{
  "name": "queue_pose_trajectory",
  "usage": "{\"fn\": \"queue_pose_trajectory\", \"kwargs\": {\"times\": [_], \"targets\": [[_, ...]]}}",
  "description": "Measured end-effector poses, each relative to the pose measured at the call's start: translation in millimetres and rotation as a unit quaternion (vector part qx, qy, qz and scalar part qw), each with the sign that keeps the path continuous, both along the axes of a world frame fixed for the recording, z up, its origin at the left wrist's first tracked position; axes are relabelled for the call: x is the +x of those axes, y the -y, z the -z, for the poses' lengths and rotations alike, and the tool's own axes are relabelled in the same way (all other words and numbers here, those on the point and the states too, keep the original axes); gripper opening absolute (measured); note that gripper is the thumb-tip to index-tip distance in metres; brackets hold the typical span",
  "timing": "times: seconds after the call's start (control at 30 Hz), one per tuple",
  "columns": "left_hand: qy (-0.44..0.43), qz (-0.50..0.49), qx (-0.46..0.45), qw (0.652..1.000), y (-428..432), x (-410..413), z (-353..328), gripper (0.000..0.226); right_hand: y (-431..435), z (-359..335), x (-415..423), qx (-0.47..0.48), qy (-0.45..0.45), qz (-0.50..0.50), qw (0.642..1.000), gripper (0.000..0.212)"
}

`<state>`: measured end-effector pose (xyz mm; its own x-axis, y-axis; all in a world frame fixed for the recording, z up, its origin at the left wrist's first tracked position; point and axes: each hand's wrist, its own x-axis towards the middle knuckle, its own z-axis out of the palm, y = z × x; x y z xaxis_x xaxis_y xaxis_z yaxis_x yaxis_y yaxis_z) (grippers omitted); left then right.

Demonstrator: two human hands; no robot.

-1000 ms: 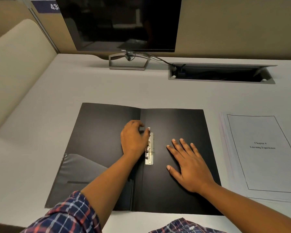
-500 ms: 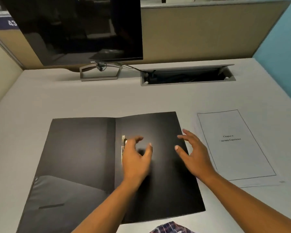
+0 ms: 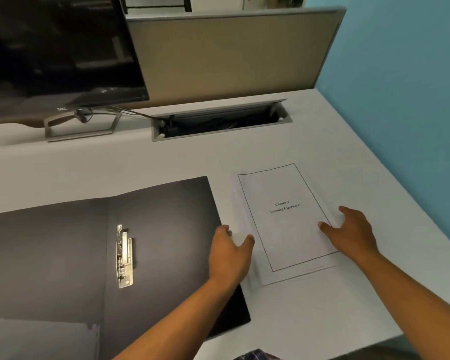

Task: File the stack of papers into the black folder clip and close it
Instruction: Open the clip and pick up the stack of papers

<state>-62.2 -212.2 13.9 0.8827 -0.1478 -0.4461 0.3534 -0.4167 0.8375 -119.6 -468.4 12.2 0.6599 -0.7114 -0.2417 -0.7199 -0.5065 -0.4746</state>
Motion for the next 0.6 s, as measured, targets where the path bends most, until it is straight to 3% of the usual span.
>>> {"fn": "queue_pose_trajectory", "kwargs": {"times": [0.23,0.43,0.6], "targets": [[-0.041,-0.067,0.021,0.997,38,4,2,0.067,3,4,-6,0.011,-0.061,-0.044,0.997,0.076],[-0.080,-0.083,-0.005,0.993,44,12,1,0.025,-14,5,-11,0.044,-0.046,-0.096,0.993,0.068],[-0.076,-0.028,-0.053,0.995,29,18,-6,0.022,-16,1,-14,0.094,-0.009,-0.088,0.992,0.057]]}}
